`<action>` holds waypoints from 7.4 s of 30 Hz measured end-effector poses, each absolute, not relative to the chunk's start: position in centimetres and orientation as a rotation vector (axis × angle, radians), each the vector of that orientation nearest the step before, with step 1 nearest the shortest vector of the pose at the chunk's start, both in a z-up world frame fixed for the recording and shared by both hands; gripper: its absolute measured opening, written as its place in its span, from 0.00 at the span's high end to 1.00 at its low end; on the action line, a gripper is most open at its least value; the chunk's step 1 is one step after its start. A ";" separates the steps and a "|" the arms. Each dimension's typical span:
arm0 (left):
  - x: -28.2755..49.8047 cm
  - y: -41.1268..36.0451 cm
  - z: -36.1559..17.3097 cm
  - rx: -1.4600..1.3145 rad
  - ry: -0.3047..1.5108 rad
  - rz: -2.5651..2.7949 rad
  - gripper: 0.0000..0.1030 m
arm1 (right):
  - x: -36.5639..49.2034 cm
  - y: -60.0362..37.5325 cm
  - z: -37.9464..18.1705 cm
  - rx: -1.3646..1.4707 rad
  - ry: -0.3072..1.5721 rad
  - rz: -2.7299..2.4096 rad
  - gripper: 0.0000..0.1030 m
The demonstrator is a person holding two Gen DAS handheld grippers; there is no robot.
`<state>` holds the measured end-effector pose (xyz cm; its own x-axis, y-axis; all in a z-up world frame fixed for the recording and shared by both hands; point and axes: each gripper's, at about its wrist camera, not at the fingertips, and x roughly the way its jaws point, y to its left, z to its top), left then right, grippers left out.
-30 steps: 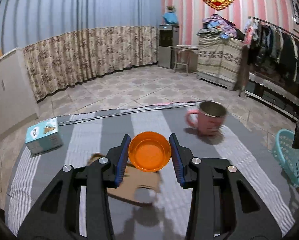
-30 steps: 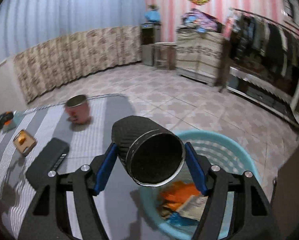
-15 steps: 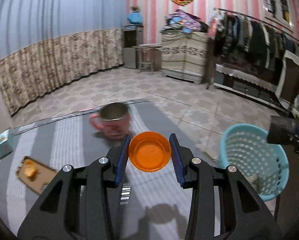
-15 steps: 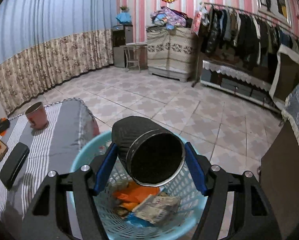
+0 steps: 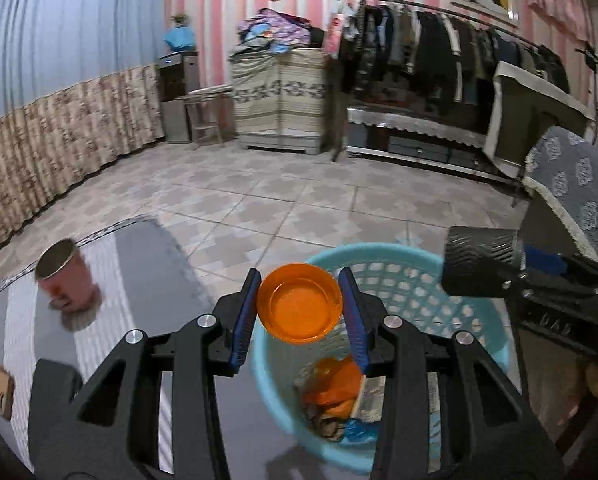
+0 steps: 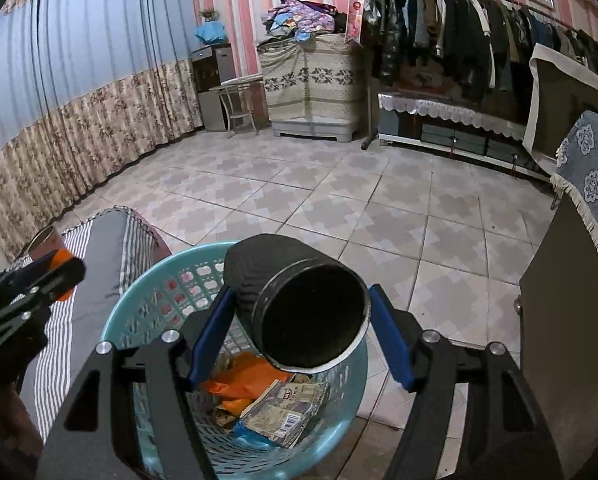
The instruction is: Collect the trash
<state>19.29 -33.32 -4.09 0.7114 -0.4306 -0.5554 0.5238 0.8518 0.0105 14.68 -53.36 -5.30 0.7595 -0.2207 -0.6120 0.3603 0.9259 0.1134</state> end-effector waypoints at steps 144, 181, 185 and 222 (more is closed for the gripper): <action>8.4 -11.4 0.3 0.092 0.462 -0.123 0.05 | 10.4 -35.1 -1.3 0.171 0.508 -0.062 0.04; -0.6 -7.5 -1.7 0.062 0.421 -0.064 0.05 | -1.5 -27.8 -1.6 0.036 0.359 -0.065 0.04; -0.9 -7.4 -1.5 0.063 0.418 -0.063 0.05 | -1.5 -27.9 -1.4 0.036 0.353 -0.063 0.04; -1.0 -6.9 -1.4 0.040 0.403 -0.062 0.05 | -0.9 -27.8 -2.2 0.021 0.367 -0.073 0.04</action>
